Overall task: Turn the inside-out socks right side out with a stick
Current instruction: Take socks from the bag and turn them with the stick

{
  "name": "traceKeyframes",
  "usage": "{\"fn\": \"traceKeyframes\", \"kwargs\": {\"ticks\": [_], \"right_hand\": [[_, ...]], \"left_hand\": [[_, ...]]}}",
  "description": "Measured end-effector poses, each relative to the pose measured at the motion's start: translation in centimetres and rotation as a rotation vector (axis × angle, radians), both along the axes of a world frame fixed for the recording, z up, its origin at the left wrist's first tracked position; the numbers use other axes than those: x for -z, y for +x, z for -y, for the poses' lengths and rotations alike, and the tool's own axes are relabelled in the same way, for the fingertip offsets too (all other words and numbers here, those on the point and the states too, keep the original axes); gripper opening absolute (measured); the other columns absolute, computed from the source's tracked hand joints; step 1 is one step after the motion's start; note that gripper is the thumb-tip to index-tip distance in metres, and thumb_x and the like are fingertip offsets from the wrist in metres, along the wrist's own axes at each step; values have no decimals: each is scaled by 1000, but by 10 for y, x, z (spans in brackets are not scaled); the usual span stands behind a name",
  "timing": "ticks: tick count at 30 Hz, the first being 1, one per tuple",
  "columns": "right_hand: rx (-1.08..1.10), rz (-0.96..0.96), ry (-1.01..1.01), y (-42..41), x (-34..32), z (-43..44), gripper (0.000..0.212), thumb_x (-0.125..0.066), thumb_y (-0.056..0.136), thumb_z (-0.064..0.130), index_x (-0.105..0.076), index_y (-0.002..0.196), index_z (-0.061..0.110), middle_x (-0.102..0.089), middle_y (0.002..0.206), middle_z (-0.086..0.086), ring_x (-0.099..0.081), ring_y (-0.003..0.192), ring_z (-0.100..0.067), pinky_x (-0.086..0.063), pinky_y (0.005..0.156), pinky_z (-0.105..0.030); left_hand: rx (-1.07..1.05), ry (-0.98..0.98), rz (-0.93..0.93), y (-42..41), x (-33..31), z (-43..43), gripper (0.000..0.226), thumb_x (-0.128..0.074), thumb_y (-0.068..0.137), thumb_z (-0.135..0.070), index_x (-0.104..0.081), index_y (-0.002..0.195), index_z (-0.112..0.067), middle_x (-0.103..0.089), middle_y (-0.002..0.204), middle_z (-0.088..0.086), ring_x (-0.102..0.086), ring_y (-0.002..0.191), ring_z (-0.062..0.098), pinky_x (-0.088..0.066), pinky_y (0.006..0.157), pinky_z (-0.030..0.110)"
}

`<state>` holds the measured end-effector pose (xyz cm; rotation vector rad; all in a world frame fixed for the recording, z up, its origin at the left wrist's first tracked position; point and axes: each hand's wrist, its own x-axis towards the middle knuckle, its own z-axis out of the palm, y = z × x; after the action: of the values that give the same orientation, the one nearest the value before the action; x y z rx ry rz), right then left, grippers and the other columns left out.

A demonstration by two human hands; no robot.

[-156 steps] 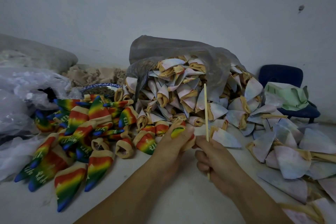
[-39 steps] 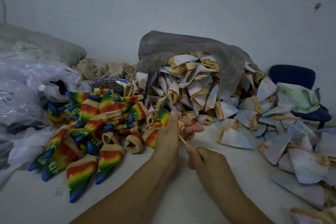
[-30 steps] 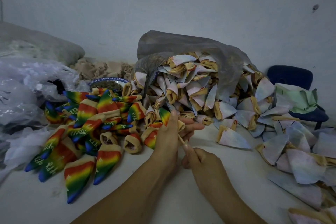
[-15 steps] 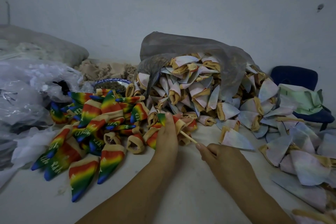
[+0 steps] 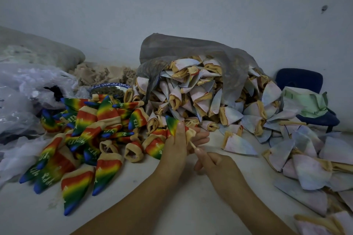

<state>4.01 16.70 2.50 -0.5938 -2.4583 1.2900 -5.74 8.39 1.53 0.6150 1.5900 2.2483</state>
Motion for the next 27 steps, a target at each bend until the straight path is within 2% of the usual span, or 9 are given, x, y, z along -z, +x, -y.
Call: {"fn": "traceKeyframes", "kwargs": {"ticks": [3,6,9,11,16,18,20,24,27], "right_hand": [[-30,11,90,3,-4,-7,45,-48,89,56,-67,63,25,-68,66,14,-61,66,8,-41,62,-13],[-11,6,224,4,-9,-16,43,-47,86,60,-65,61,30,-64,62,19,-60,68,7,-44,61,-20],[18,10,328,5,-8,-25,44,-44,84,64,-64,61,32,-63,59,15,-59,64,1,-47,62,-24],[33,8,350,8,-8,-30,46,-42,82,67,-65,62,32,-63,59,14,-58,62,0,-49,64,-28],[54,9,364,11,-14,-39,60,-30,65,79,-65,61,30,-68,66,6,-62,63,-4,-52,67,-33],[52,1,424,12,-15,-40,67,-27,64,80,-67,63,26,-66,64,2,-59,59,-5,-51,65,-34],[40,2,479,12,-17,-40,75,-24,65,80,-68,69,20,-66,66,-1,-59,61,-10,-51,65,-36],[1,-12,472,13,-17,-34,74,-25,68,79,-67,72,18,-67,69,0,-60,64,-12,-51,67,-35],[-2,-41,394,11,-15,-24,55,-32,76,72,-63,64,27,-63,62,15,-57,62,-1,-45,58,-20]], "left_hand": [[-31,14,-47,3,4,3,67,-22,86,-64,-79,93,-30,-78,95,0,-73,95,17,-58,84,28],[-59,49,-64,4,4,5,61,-22,89,-62,-77,93,-35,-77,96,-1,-73,95,16,-57,87,33],[-72,82,-42,0,4,7,58,-27,88,-61,-67,109,-24,-77,98,1,-74,93,17,-58,75,24],[-88,75,-37,0,5,6,56,-29,87,-62,-70,104,-27,-78,96,1,-74,91,16,-58,74,22],[-129,79,7,-3,3,8,57,-31,84,-65,-77,92,-32,-78,94,3,-73,82,18,-57,84,37],[-103,48,-17,-2,3,8,56,-30,84,-65,-79,87,-37,-78,93,2,-74,84,17,-58,83,33],[-67,35,-39,0,3,7,58,-29,85,-63,-78,91,-32,-78,96,2,-73,92,16,-58,79,26],[9,3,-91,5,2,7,54,-24,88,-62,-76,89,-48,-77,99,-2,-72,100,17,-56,91,36],[37,21,-89,6,2,5,56,-22,89,-63,-76,90,-49,-76,103,-1,-71,102,18,-53,98,44]]}}
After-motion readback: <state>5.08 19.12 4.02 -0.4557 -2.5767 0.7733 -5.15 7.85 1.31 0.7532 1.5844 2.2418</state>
